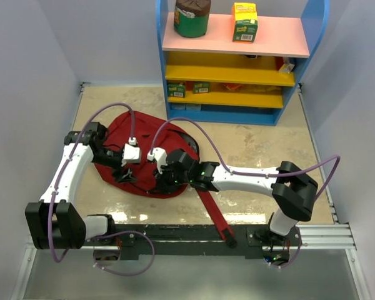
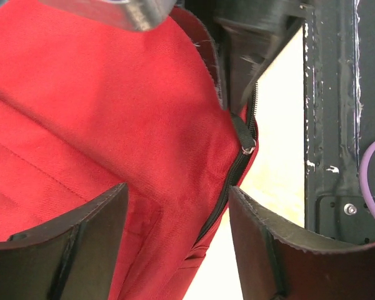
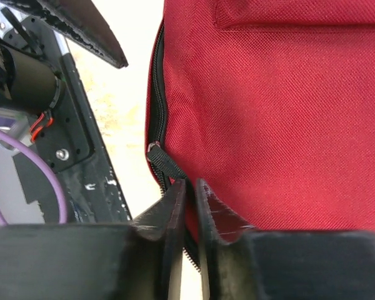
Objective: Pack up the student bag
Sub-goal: Zip the student bag at the center of the board.
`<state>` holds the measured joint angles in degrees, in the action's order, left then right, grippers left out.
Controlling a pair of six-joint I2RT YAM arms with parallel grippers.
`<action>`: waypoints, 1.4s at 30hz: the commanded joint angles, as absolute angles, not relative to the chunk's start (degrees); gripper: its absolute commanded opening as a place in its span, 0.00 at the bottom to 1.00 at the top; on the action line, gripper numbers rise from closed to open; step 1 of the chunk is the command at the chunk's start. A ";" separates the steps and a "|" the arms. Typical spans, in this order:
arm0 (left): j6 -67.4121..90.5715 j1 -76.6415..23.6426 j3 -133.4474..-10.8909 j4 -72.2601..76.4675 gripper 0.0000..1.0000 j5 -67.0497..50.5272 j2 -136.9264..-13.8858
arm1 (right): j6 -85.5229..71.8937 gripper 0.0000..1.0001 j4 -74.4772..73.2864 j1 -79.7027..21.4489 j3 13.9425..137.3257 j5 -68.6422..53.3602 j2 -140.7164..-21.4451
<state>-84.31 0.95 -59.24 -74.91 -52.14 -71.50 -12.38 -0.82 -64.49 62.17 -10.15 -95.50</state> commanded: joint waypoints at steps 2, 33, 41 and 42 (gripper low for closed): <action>-89.47 -1.58 -57.92 -75.15 0.71 -52.56 -70.84 | -11.34 0.00 -1.32 -64.60 64.95 -10.81 -95.18; -90.00 -10.81 -47.02 -62.22 0.00 -42.72 -69.17 | -19.43 0.00 -3.59 -64.42 56.08 -2.56 -82.54; -91.23 -10.81 -46.14 -63.89 0.00 -37.53 -66.01 | -18.72 0.00 -9.40 -59.86 51.34 3.07 -75.60; -91.67 -10.81 -46.14 -64.33 0.00 -37.53 -65.66 | -18.55 0.00 -10.01 -58.81 51.15 3.60 -75.24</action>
<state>-89.62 -10.79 -46.92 -62.17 -41.30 -67.68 -18.83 -6.46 -61.84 52.66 -1.67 -79.31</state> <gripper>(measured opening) 0.051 0.009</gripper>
